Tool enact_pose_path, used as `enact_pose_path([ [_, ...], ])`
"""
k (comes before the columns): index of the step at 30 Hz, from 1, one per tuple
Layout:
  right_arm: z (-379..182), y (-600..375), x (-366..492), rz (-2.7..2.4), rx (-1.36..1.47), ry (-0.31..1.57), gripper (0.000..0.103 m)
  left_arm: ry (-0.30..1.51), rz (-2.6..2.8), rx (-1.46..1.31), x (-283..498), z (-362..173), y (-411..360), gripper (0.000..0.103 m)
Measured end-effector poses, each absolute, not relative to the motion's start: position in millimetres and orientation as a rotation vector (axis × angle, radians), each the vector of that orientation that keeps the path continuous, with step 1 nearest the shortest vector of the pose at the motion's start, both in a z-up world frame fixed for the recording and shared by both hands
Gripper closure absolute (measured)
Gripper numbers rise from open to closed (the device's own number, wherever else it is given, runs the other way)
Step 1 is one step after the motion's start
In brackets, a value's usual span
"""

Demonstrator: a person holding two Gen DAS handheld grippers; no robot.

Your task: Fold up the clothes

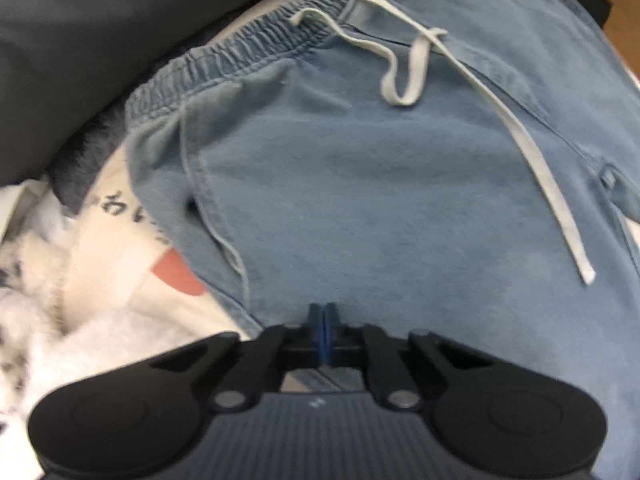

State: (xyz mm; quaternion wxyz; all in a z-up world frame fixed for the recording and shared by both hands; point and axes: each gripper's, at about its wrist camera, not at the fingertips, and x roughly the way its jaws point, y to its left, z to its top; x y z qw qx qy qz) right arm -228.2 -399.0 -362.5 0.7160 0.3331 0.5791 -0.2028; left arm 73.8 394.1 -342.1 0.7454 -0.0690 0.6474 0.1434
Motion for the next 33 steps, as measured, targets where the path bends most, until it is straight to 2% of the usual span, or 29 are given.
enact_pose_path([
  [5,-340,-414,-227,-0.461,0.662,1.255,0.081,1.391,0.273,-0.137,88,-321,395,0.089],
  [13,-322,-410,-213,-0.384,0.605,1.195,0.081,1.337,0.208,-0.159,111,-304,389,0.080],
  [27,-338,-373,-204,-0.241,0.543,1.259,0.080,1.358,0.390,-0.358,62,-311,443,0.082],
  [29,-339,-371,-203,-0.233,0.540,1.266,0.079,1.361,0.396,-0.389,58,-313,447,0.081],
  [31,-339,-370,-204,-0.224,0.533,1.271,0.072,1.363,0.402,-0.418,54,-318,452,0.081],
  [33,-338,-368,-205,-0.219,0.525,1.273,0.069,1.359,0.398,-0.458,51,-321,453,0.081],
])
